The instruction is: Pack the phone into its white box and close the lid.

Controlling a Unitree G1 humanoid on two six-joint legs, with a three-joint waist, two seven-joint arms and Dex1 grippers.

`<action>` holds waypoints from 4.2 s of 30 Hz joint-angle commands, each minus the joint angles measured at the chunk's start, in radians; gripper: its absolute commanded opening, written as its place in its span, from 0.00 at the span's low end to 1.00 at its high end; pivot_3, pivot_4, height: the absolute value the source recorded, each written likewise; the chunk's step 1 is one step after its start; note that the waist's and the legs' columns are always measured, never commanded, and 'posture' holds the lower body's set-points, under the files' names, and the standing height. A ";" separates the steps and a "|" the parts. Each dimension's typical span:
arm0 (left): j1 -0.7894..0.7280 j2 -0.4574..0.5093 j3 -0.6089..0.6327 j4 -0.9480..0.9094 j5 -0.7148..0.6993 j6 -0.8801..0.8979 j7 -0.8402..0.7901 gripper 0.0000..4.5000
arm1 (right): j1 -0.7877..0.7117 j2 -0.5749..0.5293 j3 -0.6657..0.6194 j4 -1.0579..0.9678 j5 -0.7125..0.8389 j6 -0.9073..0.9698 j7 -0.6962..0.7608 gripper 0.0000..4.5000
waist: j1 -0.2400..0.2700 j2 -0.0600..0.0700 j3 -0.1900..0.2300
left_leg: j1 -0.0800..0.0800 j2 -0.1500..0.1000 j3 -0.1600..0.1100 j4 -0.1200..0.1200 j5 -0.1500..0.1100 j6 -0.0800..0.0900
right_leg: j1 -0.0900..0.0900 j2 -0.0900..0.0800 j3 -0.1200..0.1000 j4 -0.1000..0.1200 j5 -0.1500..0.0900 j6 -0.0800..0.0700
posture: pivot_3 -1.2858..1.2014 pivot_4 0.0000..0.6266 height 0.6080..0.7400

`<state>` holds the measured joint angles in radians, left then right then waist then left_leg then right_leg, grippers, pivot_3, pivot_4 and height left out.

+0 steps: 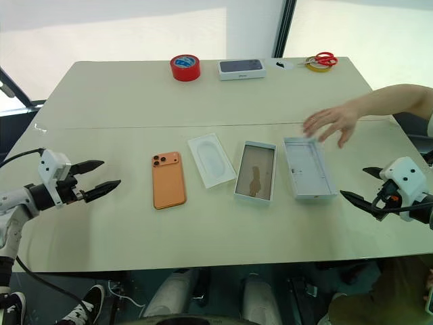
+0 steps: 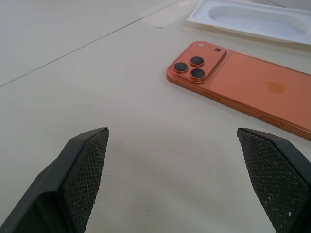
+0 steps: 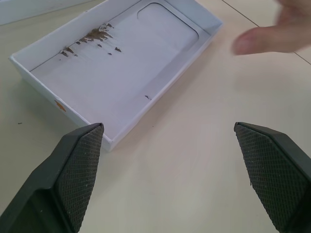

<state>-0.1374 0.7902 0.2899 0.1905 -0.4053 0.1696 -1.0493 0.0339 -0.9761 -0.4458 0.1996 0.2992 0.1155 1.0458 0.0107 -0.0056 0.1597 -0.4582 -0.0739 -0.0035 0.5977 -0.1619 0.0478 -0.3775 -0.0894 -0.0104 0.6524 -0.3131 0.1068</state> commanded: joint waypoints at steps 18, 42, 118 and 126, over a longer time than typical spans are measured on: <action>-0.010 -0.003 0.006 -0.039 0.002 -0.062 0.008 0.99 | -0.002 -0.008 -0.013 -0.025 -0.004 -0.022 -0.020 1.00 | 0.001 0.000 0.000 | 0.000 0.000 0.000 0.000 0.000 0.000 | 0.000 0.000 0.000 0.000 0.000 0.000 | 0.52 0.24 0.99; -0.130 -0.145 -0.159 -0.373 -0.096 0.520 0.302 0.99 | -0.184 0.023 0.167 -0.269 0.042 0.131 -0.024 1.00 | 0.002 0.000 0.000 | 0.000 0.000 0.000 0.001 0.000 0.000 | 0.001 0.000 0.000 0.000 0.000 0.000 | 0.52 0.24 0.99; -0.511 -0.595 0.134 -0.137 -0.422 1.253 0.737 0.01 | -0.281 0.181 0.536 -0.511 0.040 0.333 -0.036 1.00 | 0.027 -0.004 0.001 | -0.002 0.000 -0.001 0.014 -0.003 0.003 | 0.004 0.002 -0.001 0.003 0.000 0.001 | 0.52 0.24 0.99; -0.482 -0.485 0.036 -0.200 -0.440 1.179 0.592 0.01 | -0.262 0.163 0.633 -0.424 -0.117 0.255 -0.038 1.00 | 0.030 -0.003 0.001 | -0.003 -0.002 -0.001 0.013 -0.003 0.002 | 0.003 0.001 -0.001 0.002 0.000 0.001 | 0.52 0.24 0.99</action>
<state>-0.6168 0.2983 0.3312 0.0266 -0.8071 1.3483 -0.4195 -0.2208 -0.8066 0.1999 -0.2337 0.1939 0.3907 1.0062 0.0406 -0.0087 0.1608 -0.4607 -0.0757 -0.0047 0.6107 -0.1649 0.0500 -0.3740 -0.0887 -0.0113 0.6543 -0.3130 0.1076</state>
